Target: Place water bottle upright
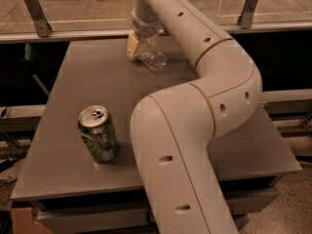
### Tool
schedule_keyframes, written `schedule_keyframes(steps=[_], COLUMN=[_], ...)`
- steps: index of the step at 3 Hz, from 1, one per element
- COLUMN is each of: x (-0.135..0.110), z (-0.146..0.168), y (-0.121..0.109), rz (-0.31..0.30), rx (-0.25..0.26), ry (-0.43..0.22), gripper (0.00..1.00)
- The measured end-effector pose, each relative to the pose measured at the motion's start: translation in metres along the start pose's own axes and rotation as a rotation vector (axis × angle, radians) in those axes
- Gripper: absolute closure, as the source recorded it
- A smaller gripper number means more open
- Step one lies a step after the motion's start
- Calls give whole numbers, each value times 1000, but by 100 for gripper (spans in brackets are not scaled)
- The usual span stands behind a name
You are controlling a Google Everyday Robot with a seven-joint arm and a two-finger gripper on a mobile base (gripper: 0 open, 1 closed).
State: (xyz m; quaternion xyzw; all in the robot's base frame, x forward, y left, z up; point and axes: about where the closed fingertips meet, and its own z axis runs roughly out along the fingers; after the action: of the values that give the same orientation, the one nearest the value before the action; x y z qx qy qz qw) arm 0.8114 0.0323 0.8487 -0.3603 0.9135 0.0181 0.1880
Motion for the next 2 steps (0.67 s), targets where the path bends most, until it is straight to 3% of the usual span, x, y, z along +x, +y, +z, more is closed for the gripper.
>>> schedule_keyframes(steps=[1,2], x=[-3,0], z=[-12,-45], y=[-9,-11], rz=[-34,-115], rx=[6,-38], ry=[-39,-136], gripper=[62,87])
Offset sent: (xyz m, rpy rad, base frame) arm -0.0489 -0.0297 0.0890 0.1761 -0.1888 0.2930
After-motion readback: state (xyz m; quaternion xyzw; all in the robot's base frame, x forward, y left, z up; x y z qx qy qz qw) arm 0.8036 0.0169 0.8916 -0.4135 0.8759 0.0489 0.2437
